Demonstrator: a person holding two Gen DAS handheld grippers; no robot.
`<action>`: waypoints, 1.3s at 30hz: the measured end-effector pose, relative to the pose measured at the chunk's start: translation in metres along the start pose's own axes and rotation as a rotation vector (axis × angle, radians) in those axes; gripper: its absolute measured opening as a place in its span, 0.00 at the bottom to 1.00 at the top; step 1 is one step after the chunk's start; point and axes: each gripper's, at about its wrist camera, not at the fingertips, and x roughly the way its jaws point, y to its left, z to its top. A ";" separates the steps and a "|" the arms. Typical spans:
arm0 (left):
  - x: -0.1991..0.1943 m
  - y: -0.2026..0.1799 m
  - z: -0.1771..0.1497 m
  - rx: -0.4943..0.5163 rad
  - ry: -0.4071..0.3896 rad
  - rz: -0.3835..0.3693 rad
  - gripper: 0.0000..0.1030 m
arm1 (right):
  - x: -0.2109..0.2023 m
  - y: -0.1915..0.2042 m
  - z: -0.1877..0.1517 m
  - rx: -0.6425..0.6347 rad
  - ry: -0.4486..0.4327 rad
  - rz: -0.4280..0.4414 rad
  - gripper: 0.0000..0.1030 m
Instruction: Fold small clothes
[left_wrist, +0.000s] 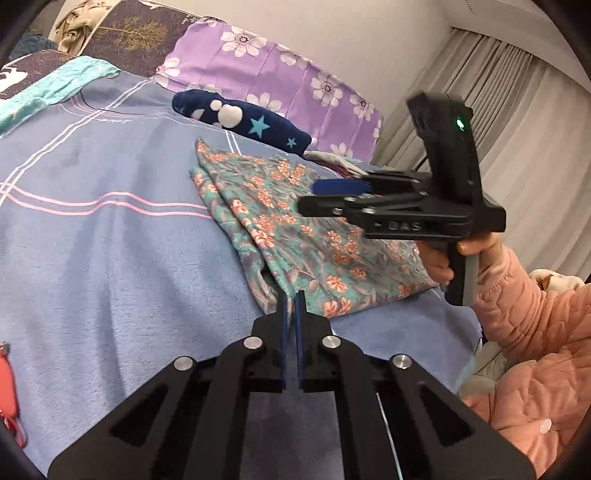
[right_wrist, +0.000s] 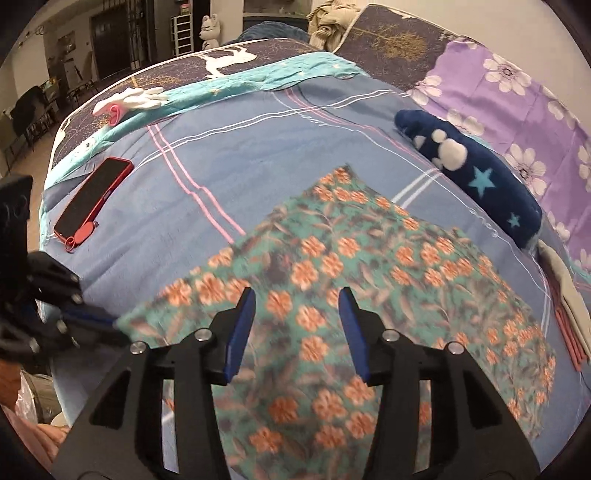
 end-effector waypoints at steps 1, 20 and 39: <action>0.003 0.004 -0.002 -0.009 0.015 0.008 0.03 | -0.005 -0.001 -0.005 0.012 -0.007 0.004 0.47; 0.056 0.062 0.075 -0.095 0.123 0.000 0.58 | 0.006 0.142 -0.077 -0.549 -0.100 -0.316 0.48; 0.098 0.085 0.107 -0.224 0.072 -0.024 0.19 | 0.027 0.126 -0.057 -0.479 -0.129 -0.339 0.10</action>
